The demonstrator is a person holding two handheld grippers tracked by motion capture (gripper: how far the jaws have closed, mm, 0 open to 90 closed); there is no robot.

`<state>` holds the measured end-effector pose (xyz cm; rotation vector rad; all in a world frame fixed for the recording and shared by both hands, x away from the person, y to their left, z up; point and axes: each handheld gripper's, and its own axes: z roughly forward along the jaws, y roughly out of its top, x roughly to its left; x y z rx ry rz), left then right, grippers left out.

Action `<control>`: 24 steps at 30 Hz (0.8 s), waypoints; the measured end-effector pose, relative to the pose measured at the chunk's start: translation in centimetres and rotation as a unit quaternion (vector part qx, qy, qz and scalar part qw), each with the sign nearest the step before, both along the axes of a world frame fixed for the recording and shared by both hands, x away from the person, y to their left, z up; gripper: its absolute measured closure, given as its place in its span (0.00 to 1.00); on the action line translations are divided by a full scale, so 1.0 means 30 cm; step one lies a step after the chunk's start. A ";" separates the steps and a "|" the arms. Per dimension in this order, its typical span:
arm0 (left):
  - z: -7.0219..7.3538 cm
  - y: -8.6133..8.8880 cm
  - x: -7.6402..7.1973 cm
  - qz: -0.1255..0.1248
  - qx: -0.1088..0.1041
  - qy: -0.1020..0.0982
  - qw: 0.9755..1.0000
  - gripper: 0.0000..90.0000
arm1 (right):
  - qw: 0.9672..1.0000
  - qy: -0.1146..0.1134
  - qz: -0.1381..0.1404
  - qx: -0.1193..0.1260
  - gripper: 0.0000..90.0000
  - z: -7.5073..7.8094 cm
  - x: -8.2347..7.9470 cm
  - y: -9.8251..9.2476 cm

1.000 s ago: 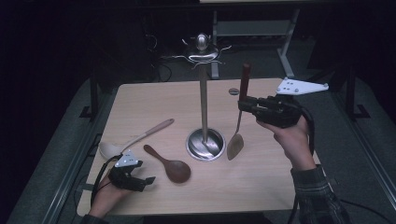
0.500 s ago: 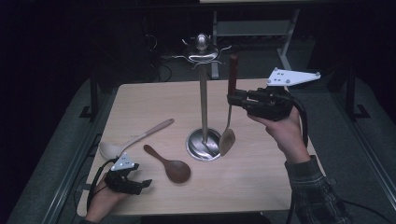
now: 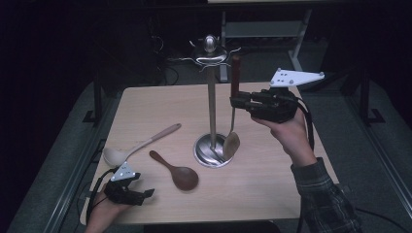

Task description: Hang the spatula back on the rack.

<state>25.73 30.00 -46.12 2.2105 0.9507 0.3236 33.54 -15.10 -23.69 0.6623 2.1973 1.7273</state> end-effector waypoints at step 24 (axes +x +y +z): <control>-0.001 0.001 -0.001 0.000 0.000 -0.002 1.000 0.17 | 0.999 -0.007 -0.036 -0.031 0.81 -0.001 0.030 0.042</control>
